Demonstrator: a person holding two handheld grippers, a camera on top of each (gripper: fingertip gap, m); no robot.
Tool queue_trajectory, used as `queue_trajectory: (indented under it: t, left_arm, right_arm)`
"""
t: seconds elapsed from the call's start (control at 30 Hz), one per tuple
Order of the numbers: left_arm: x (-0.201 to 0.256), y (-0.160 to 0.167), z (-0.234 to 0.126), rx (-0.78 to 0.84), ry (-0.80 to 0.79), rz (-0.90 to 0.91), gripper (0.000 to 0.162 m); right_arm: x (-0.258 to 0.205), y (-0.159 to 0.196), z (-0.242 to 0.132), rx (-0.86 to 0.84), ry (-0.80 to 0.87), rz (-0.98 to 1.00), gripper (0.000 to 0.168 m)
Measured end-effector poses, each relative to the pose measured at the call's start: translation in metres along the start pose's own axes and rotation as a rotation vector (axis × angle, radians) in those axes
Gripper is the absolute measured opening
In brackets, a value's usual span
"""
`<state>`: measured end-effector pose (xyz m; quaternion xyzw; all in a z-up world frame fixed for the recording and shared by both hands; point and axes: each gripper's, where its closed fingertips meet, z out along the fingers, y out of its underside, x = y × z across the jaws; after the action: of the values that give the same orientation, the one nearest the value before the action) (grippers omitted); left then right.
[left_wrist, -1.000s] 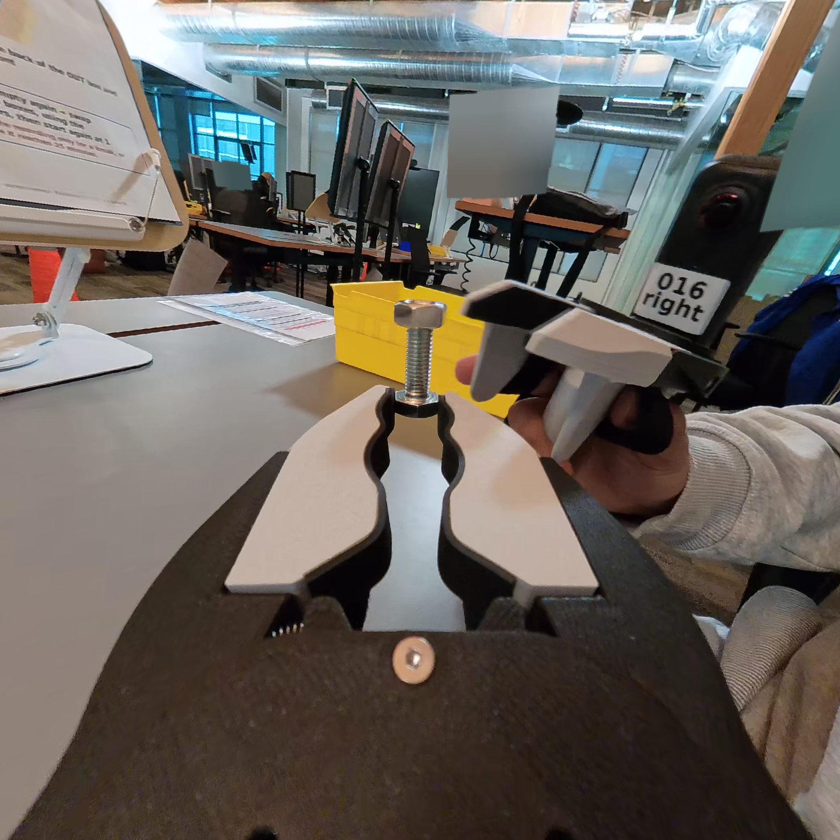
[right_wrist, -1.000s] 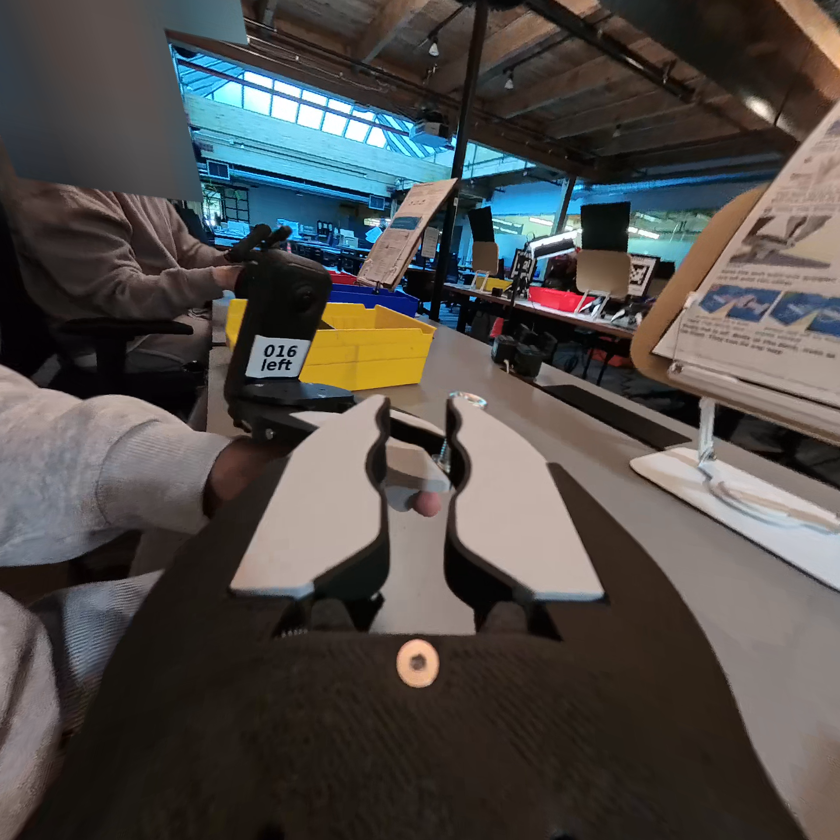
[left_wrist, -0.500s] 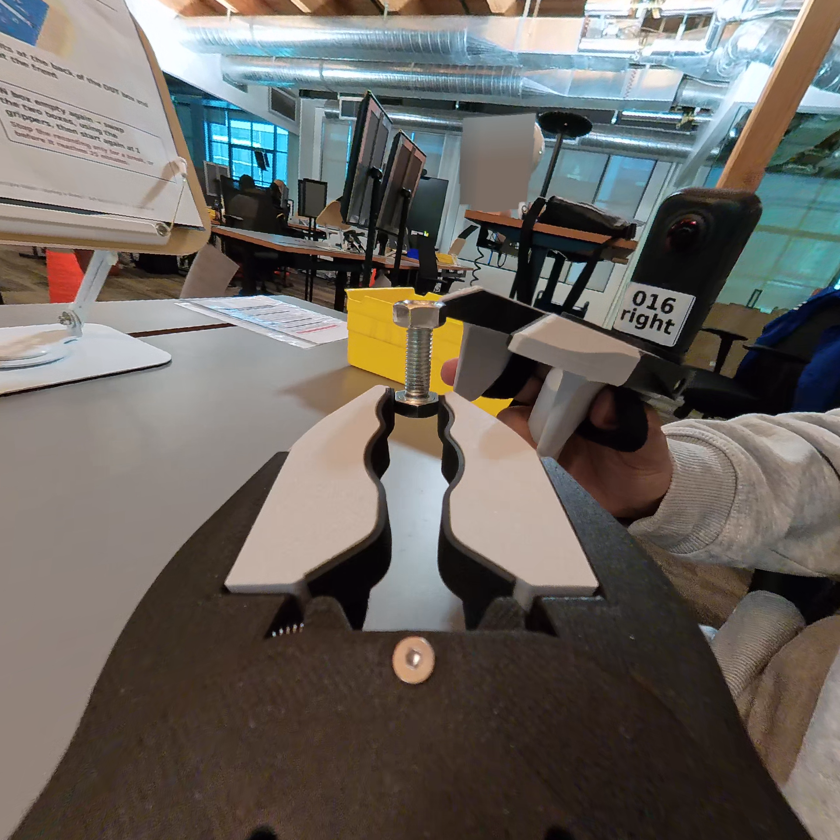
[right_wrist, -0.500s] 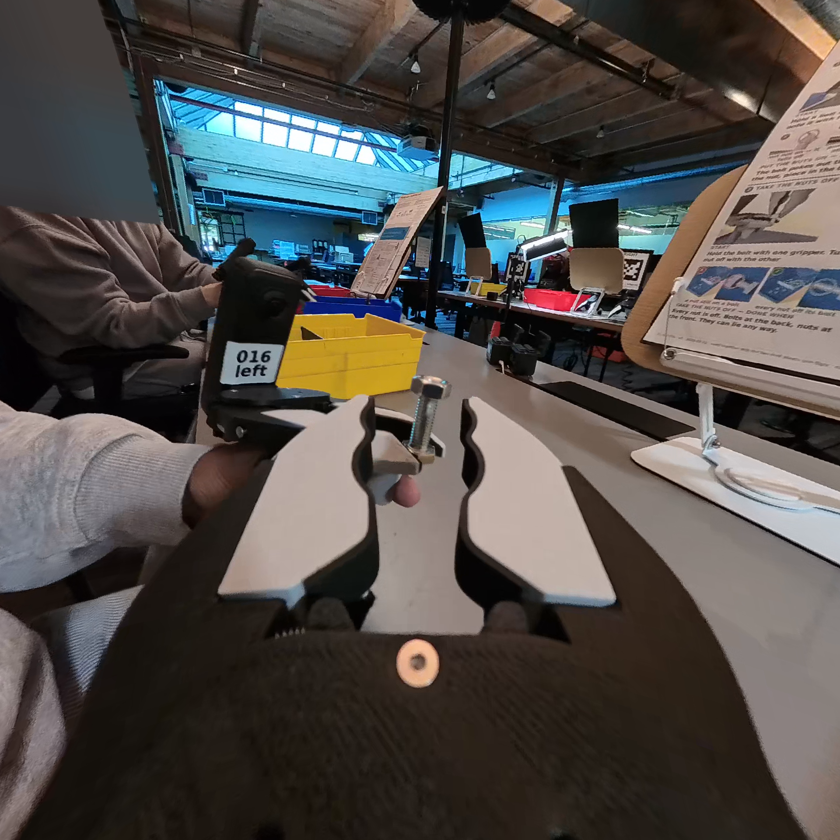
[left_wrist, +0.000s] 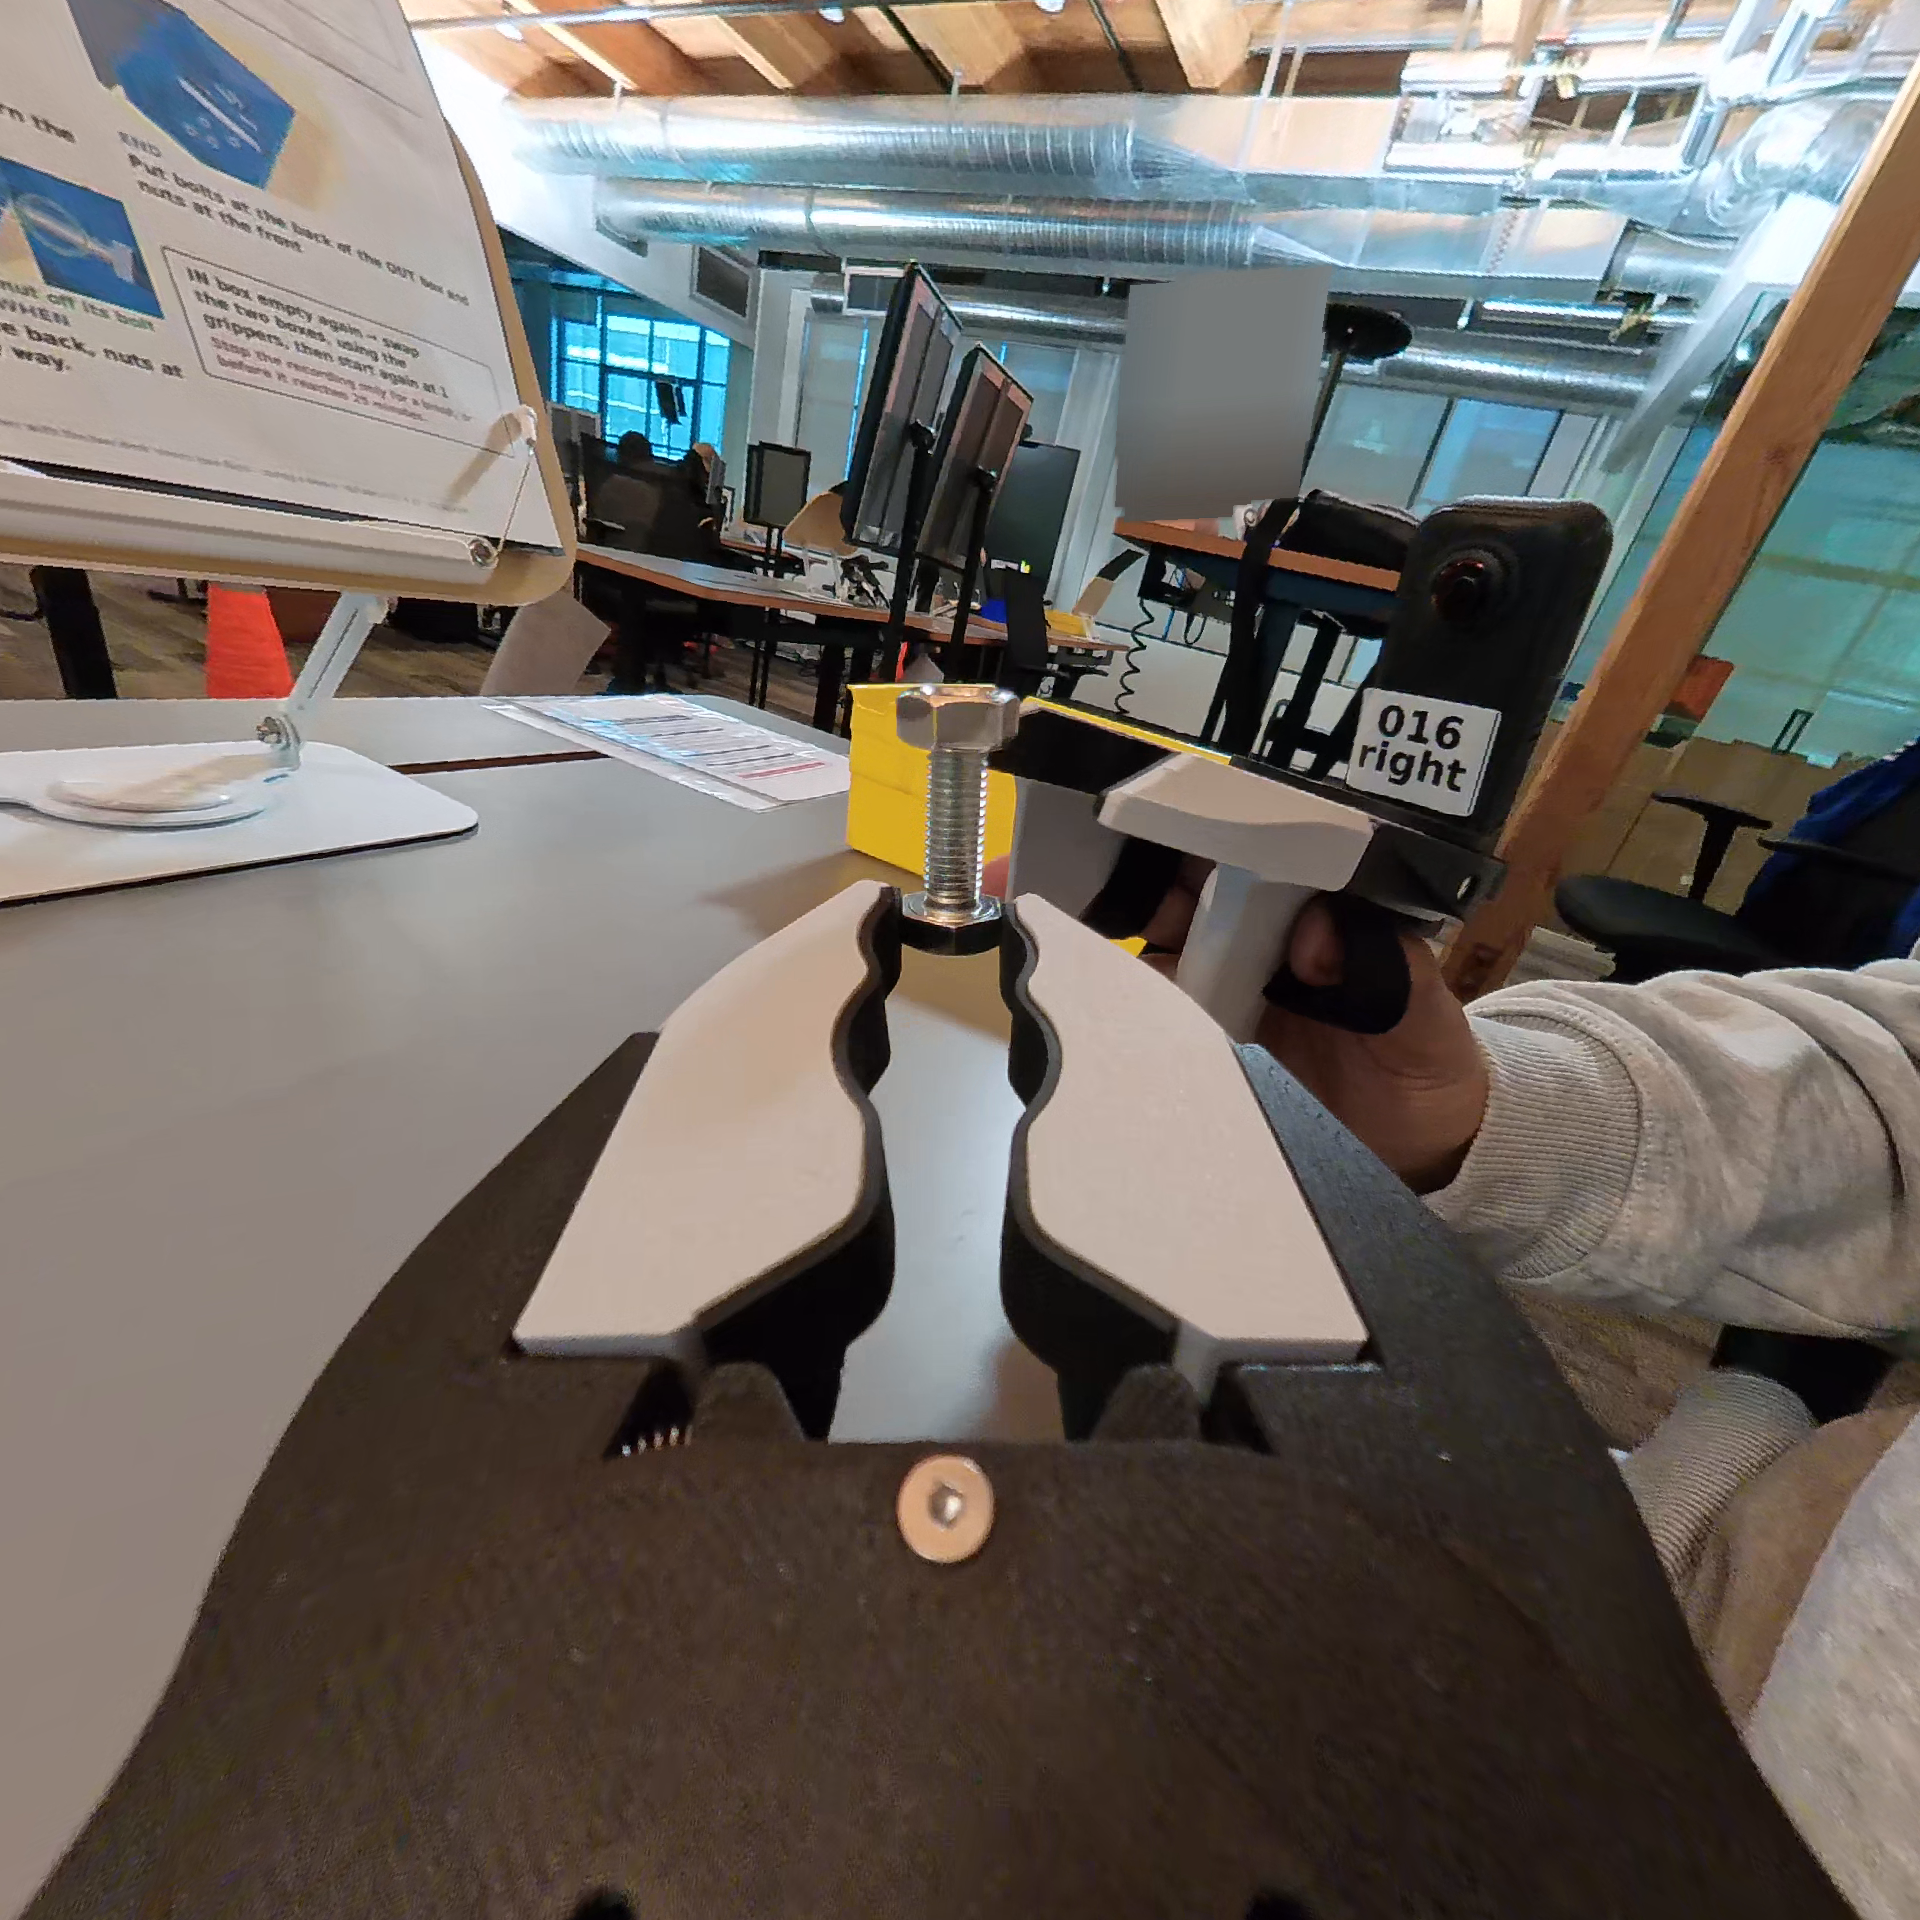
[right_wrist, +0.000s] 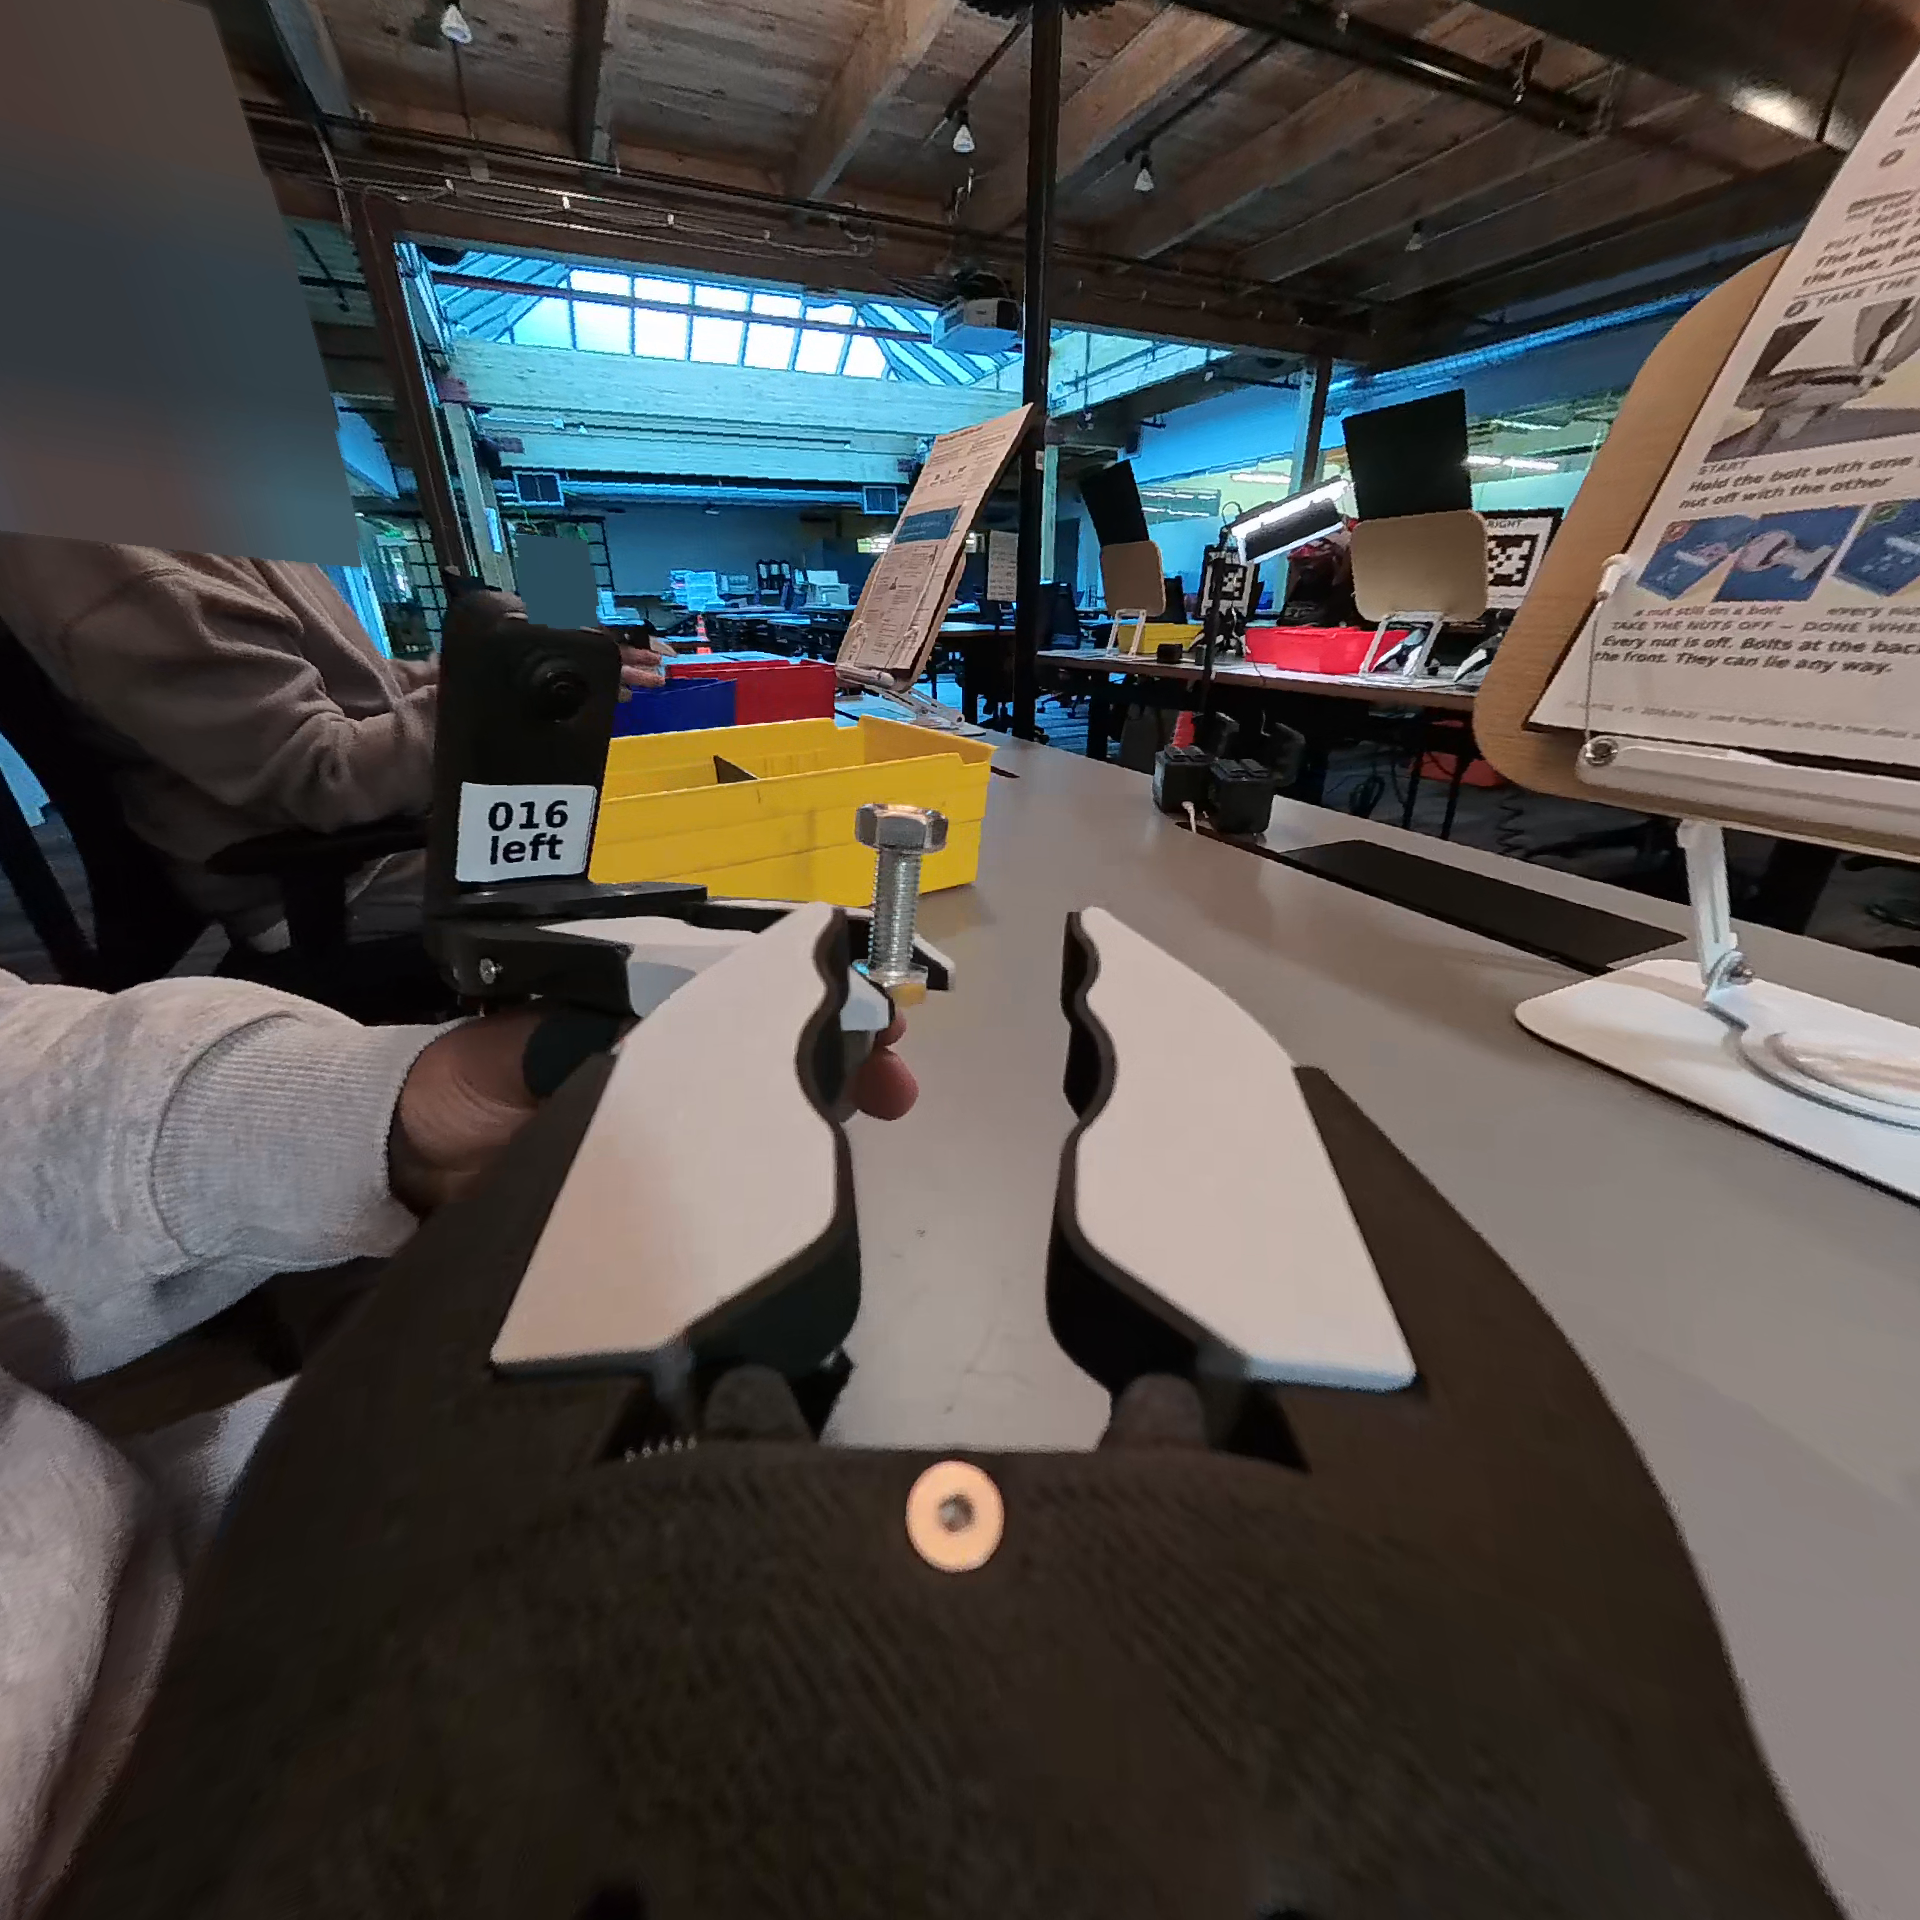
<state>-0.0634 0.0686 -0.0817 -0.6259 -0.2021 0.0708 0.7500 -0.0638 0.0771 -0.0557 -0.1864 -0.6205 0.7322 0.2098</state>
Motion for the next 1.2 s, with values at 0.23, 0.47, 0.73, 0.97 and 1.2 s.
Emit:
queue_trajectory:
  t: [0.23,0.47,0.73,0.97,1.2]
  left_arm:
    - [0.009,0.000,0.002,-0.001,0.005,0.002,0.019]
    - [0.019,0.009,0.010,-0.038,0.028,0.042,0.019]
    - [0.016,0.008,0.002,-0.030,0.007,0.051,0.019]
    - [0.007,0.008,0.003,-0.023,-0.006,0.036,0.019]
    - [0.008,0.007,0.012,-0.017,0.015,0.025,0.019]
  right_arm:
    - [-0.007,-0.009,-0.008,0.025,-0.006,-0.006,0.041]
    - [-0.012,-0.010,-0.010,0.025,-0.015,-0.046,0.040]
    - [-0.006,-0.015,-0.007,0.057,-0.006,-0.016,0.042]
    - [-0.008,-0.007,-0.004,0.032,-0.014,0.002,0.047]
    - [-0.002,-0.012,-0.017,0.045,0.026,0.007,0.047]
